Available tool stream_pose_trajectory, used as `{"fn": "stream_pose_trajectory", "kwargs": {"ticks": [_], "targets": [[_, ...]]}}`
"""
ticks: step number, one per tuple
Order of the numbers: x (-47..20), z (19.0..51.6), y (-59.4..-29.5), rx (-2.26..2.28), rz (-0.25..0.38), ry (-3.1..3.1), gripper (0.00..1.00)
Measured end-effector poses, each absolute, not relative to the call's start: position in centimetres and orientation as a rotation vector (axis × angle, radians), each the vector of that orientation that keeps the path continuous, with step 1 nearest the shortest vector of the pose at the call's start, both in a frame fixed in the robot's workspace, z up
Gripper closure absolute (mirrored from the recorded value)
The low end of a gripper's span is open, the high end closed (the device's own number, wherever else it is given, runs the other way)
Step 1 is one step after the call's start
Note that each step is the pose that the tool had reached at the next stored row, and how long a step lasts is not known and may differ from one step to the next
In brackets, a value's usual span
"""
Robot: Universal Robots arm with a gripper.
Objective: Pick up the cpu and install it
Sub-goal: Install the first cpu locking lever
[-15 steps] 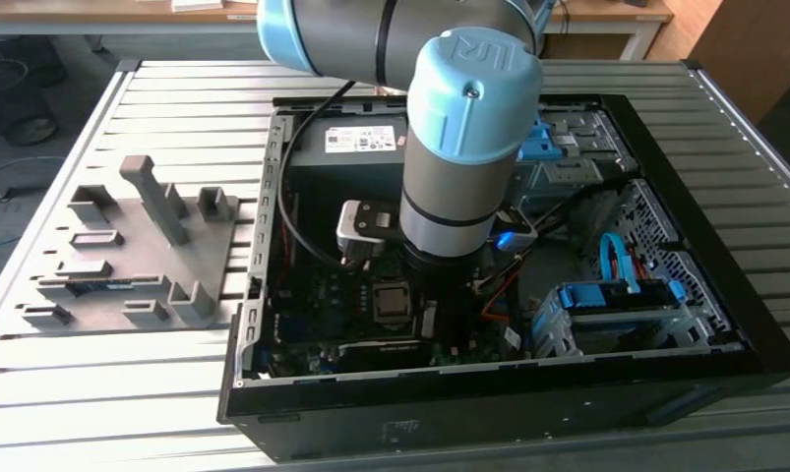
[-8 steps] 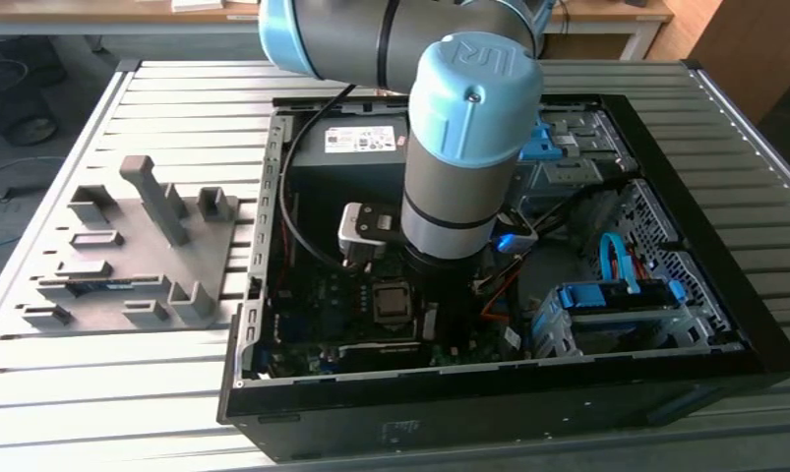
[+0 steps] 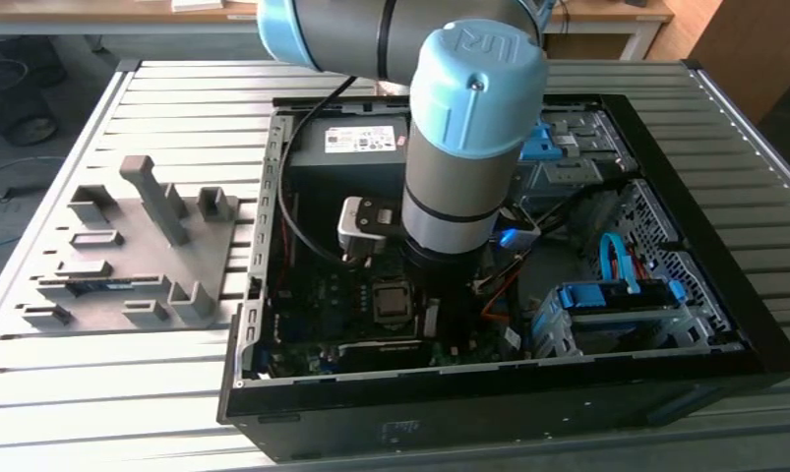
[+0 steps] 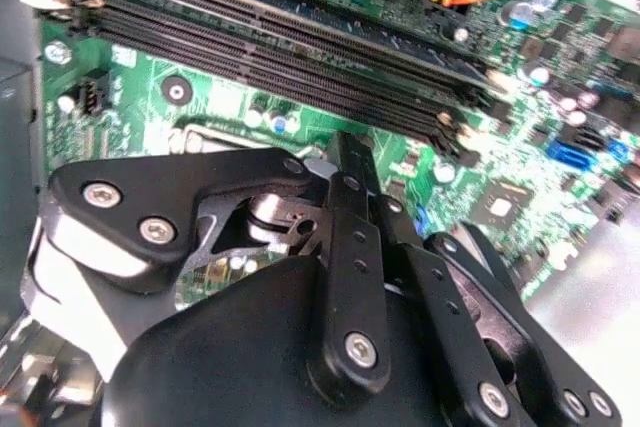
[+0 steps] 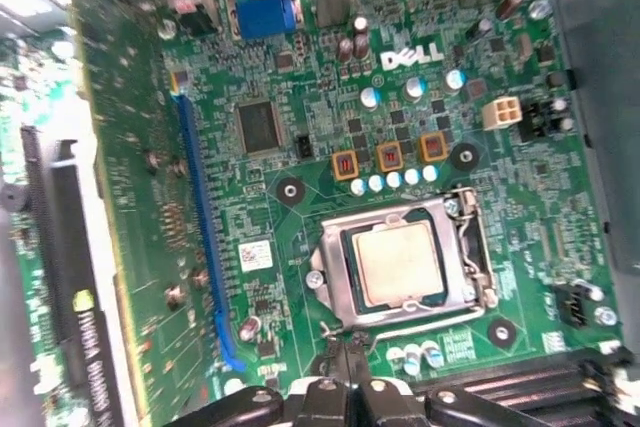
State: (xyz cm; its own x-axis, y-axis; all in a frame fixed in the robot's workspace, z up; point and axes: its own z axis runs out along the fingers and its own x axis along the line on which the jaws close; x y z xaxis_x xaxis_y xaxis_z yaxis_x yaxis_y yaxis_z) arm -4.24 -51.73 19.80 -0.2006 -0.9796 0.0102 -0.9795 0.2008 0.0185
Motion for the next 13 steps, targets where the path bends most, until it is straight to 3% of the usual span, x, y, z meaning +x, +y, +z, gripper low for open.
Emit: {"fn": "stream_pose_trajectory", "kwargs": {"ticks": [5,13], "targets": [[-4.2,21.8,-51.7,1.973,-0.012,-2.419,0.90],[-5.1,21.8,-51.1,1.980,-0.014,-2.415,0.90]]}}
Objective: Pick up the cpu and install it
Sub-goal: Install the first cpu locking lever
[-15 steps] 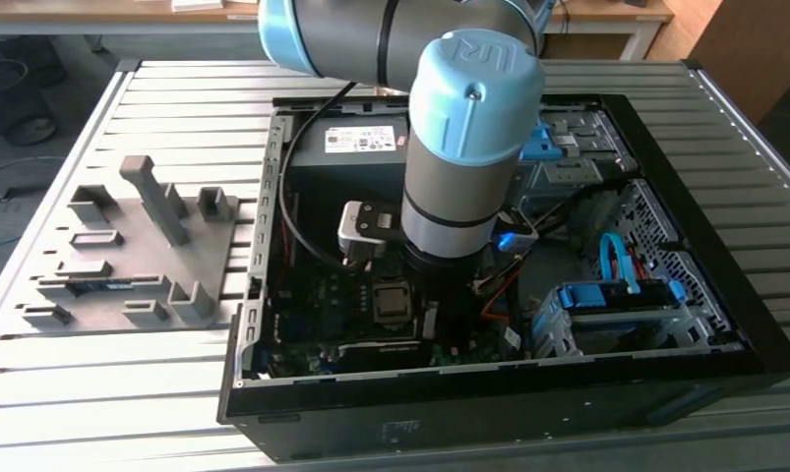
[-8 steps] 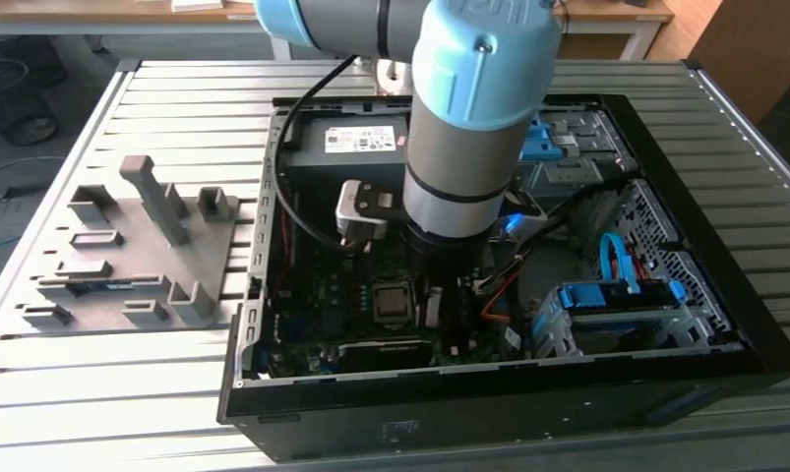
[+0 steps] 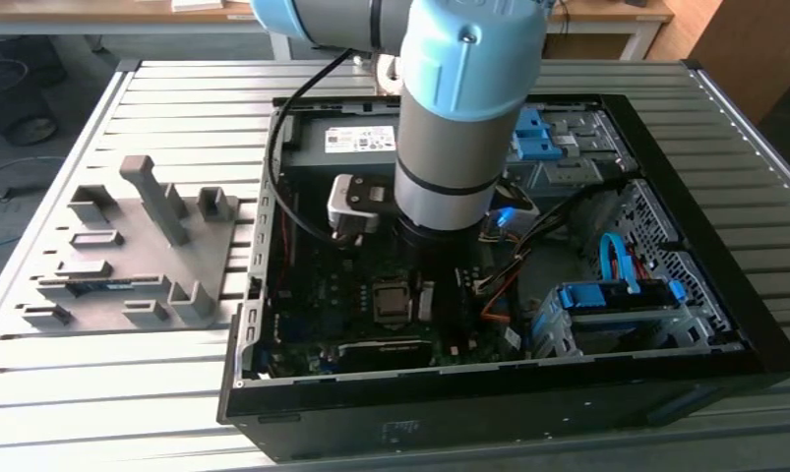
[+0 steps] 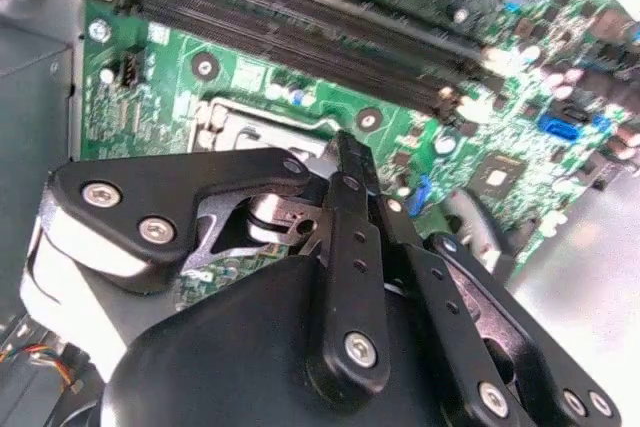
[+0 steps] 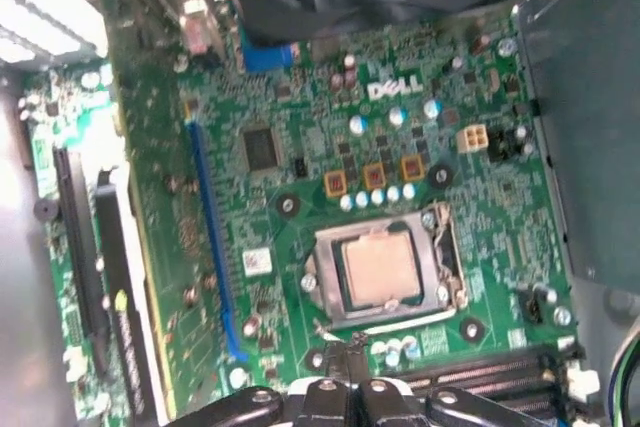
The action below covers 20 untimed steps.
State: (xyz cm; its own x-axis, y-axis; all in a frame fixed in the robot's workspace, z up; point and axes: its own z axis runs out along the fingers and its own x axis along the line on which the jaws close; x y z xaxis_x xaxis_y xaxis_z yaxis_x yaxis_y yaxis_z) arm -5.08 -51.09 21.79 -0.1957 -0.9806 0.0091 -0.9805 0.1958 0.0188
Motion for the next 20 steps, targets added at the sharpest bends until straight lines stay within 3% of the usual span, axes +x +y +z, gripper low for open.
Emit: {"fn": "stream_pose_trajectory", "kwargs": {"ticks": [13,20], "targets": [[-6.7,21.7,-49.1,1.987,-0.014,-2.409,0.90],[-6.7,24.5,-49.1,1.987,-0.014,-2.409,0.90]]}}
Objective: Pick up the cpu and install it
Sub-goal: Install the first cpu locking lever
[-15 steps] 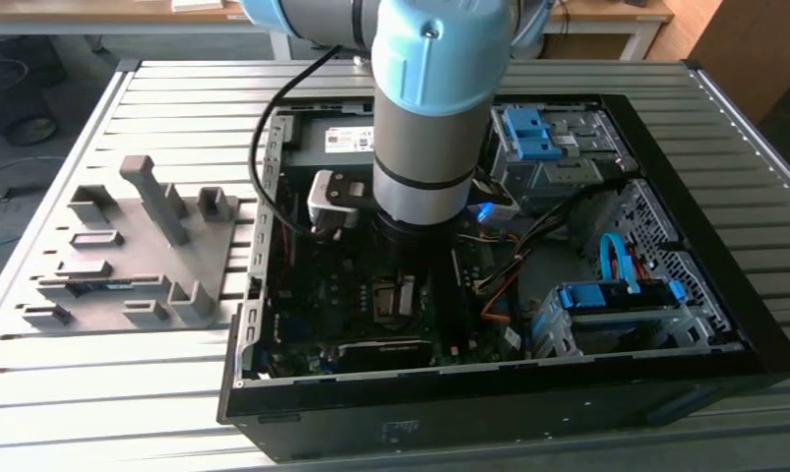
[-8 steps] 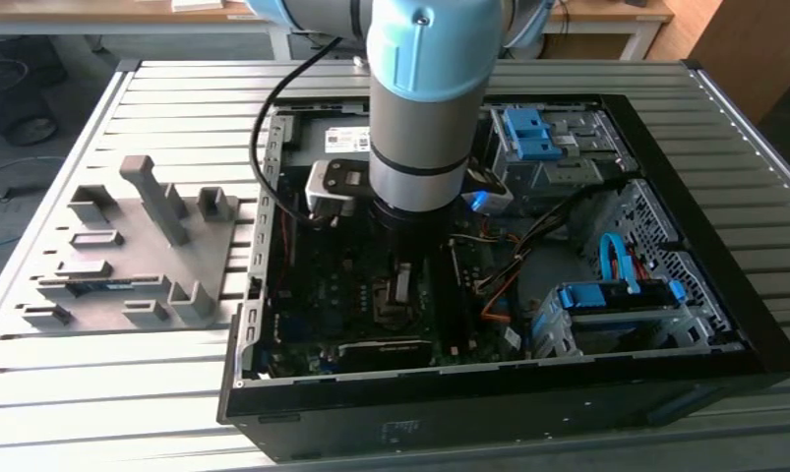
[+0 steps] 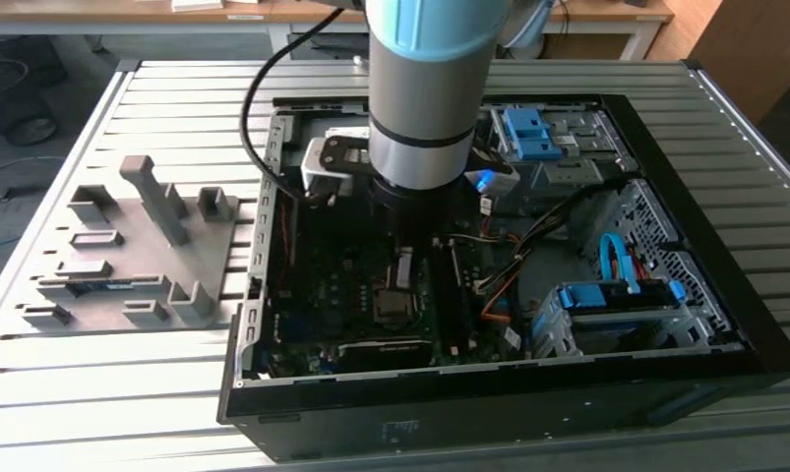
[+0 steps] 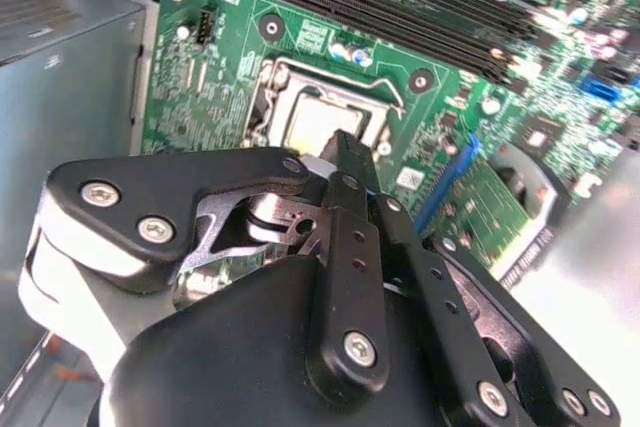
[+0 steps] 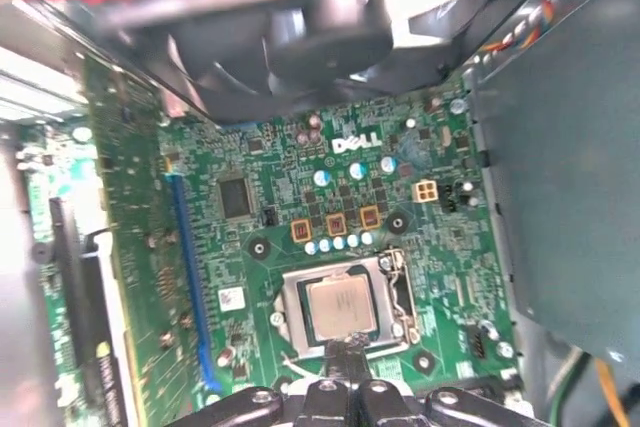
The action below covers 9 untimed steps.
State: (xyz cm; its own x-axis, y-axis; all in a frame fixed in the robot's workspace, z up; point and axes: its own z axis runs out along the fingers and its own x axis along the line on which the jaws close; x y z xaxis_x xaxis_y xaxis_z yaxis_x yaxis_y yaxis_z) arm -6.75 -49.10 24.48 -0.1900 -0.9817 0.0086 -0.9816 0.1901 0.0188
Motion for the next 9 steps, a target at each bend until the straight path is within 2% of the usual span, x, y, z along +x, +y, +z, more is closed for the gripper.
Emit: {"fn": "stream_pose_trajectory", "kwargs": {"ticks": [9], "targets": [[-6.7,27.6,-49.1,1.989,-0.019,-2.411,0.90]]}}
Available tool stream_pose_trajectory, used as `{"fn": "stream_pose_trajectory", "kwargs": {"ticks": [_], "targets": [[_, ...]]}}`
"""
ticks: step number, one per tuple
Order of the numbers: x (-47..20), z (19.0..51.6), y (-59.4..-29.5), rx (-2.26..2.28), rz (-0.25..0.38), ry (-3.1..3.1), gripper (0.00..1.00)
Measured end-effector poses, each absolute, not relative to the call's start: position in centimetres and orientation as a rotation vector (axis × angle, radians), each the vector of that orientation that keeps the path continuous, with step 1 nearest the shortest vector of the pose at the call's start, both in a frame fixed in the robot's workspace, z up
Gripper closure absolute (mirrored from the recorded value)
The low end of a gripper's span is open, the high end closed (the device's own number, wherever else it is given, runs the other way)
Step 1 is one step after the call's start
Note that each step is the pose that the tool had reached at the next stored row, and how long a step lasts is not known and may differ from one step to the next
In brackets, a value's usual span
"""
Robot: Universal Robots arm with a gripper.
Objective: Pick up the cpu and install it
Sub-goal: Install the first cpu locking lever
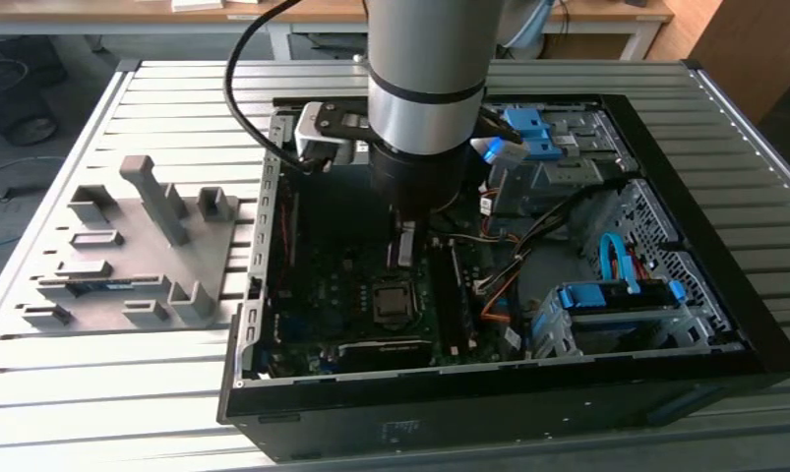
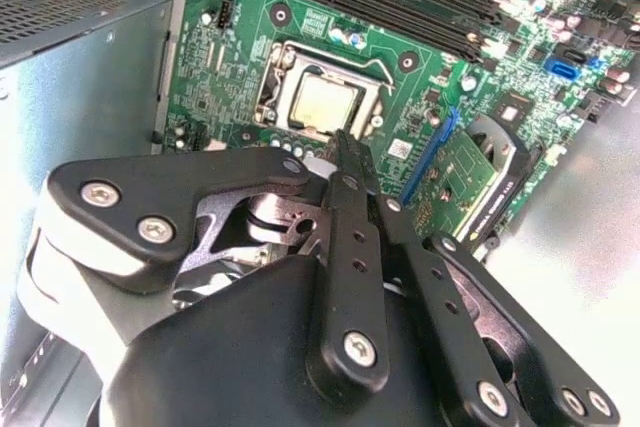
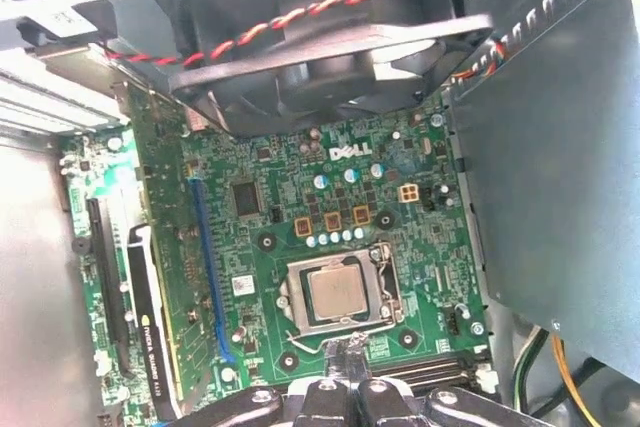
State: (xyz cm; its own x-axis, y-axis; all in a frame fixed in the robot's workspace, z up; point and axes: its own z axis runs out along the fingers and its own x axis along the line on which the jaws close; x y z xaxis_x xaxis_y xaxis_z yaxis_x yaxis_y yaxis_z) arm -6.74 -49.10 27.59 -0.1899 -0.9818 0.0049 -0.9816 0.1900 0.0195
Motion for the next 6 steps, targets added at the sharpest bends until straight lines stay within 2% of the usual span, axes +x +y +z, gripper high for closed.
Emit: {"fn": "stream_pose_trajectory", "kwargs": {"ticks": [6], "targets": [[-6.74,27.60,-49.10,1.989,-0.019,-2.411,0.90]]}}
